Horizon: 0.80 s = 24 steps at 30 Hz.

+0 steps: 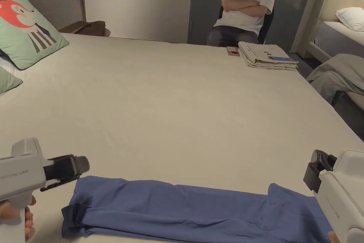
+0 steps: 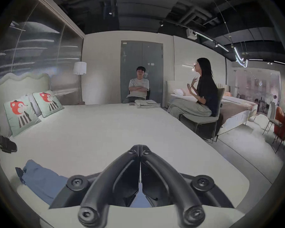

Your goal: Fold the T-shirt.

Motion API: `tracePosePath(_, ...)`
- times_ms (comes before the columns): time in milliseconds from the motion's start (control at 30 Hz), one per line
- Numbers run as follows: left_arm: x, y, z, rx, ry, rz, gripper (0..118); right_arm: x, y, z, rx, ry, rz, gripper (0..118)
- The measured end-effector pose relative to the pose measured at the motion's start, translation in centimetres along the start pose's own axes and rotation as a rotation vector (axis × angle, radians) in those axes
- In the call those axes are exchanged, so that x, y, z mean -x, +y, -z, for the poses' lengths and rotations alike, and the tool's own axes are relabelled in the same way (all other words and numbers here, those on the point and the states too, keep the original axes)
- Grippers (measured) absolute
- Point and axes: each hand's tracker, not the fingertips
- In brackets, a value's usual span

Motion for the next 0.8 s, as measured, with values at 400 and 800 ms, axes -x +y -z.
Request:
tracePosePath(400, 8.2, -2.2, 4.8, 0.229, -0.15, -0.321, 111, 3.0, -0.5, 0.0, 0.045, 0.004, -0.062, 0)
tracePosePath(800, 9.4, -3.7, 6.8, 0.214, -0.096, -0.35, 5, 4.3, 0.2, 0.1, 0.041, 0.031, -0.082, 0)
